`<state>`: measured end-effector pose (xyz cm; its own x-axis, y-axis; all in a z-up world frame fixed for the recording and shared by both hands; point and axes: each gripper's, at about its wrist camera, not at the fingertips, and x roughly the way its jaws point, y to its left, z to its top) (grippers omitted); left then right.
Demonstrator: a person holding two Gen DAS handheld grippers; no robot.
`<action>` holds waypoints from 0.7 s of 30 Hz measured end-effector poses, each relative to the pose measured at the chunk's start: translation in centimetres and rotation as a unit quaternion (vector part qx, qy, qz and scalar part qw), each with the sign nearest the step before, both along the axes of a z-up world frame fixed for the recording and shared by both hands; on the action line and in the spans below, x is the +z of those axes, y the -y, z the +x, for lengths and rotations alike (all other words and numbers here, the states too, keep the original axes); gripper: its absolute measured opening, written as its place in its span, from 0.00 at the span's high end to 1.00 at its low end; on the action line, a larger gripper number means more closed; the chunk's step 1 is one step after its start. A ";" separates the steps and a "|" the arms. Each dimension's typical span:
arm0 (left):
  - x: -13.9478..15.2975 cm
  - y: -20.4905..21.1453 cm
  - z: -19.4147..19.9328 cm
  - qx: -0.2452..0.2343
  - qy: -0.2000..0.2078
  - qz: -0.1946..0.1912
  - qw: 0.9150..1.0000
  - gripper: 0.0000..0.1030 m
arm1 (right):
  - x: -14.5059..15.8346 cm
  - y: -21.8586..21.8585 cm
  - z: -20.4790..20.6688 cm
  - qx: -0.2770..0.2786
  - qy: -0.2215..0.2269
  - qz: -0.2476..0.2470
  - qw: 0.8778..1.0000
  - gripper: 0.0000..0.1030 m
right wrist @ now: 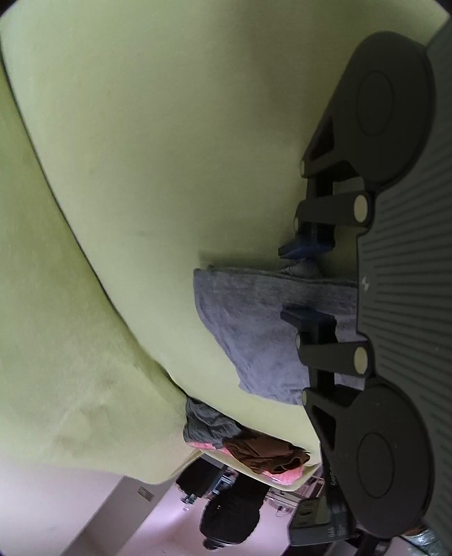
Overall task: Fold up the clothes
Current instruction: 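Close the right gripper on the t-shirt's edge beside the left gripper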
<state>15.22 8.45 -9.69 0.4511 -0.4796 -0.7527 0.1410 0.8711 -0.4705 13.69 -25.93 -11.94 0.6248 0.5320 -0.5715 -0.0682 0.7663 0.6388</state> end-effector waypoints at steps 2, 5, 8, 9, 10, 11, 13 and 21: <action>0.0 0.0 0.0 -0.002 0.000 0.000 1.000 0.93 | -0.1 -0.2 0.0 -0.009 0.001 0.003 1.000 0.62; -0.1 0.3 0.2 -0.007 0.001 0.003 1.000 0.93 | -0.2 -0.6 0.5 0.006 0.004 -0.024 1.000 0.67; -0.1 0.6 0.3 -0.011 0.002 0.007 1.000 0.93 | 0.4 -2.3 1.0 0.036 0.018 -0.087 0.995 0.71; 0.0 0.7 0.4 -0.013 0.003 0.009 1.000 0.93 | 0.9 -3.1 1.2 0.051 0.024 -0.120 0.991 0.75; 0.2 1.1 0.3 -0.019 0.008 0.021 1.000 0.94 | 1.2 -3.5 1.3 0.057 0.026 -0.132 0.989 0.81; 0.4 1.5 0.3 -0.025 0.012 0.033 0.999 0.94 | 1.7 -3.8 1.4 0.065 0.030 -0.148 0.986 0.84; 1.0 2.2 0.2 -0.035 0.019 0.053 0.998 0.95 | 2.8 -4.3 1.3 0.067 0.041 -0.162 0.984 0.92; 4.7 3.6 1.5 -0.045 -0.004 0.059 0.997 0.95 | 6.4 -3.2 1.6 0.072 0.019 -0.150 0.986 0.93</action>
